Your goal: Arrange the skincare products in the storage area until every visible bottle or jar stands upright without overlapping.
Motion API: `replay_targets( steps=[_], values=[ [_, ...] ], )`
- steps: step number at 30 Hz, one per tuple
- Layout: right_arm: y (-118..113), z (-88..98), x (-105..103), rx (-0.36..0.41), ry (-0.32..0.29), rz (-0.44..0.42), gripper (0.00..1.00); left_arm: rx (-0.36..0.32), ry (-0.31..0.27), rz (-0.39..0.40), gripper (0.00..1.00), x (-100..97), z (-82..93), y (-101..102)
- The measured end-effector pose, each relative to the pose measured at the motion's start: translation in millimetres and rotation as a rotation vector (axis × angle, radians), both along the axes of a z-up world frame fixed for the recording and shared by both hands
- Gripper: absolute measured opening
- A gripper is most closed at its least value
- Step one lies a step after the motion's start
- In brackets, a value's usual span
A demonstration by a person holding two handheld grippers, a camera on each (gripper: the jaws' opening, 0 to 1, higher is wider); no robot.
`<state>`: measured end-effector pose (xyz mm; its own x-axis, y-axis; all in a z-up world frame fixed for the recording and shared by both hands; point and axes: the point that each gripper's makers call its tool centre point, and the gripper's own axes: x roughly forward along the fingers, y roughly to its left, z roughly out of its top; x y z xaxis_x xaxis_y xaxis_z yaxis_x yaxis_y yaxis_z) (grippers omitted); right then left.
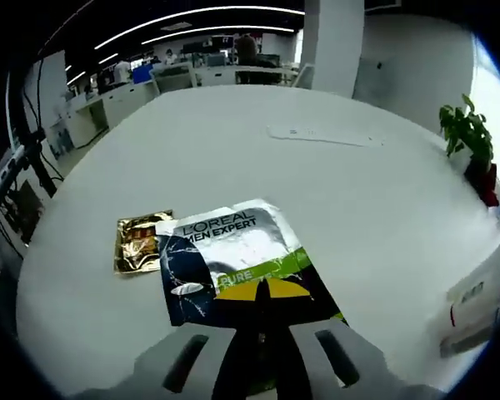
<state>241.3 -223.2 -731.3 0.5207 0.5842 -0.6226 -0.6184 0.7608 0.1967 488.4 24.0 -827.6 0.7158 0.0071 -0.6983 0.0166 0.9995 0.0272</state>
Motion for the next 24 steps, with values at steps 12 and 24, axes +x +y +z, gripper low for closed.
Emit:
replay_targets(
  steps=[12, 24],
  values=[
    [0, 0.6, 0, 0.007, 0.005, 0.000, 0.96, -0.076, 0.065, 0.114, 0.56, -31.3, 19.5, 3],
    [0, 0.5, 1, 0.009, 0.003, -0.003, 0.96, -0.058, 0.076, 0.156, 0.82, -33.4, 11.9, 6]
  ],
)
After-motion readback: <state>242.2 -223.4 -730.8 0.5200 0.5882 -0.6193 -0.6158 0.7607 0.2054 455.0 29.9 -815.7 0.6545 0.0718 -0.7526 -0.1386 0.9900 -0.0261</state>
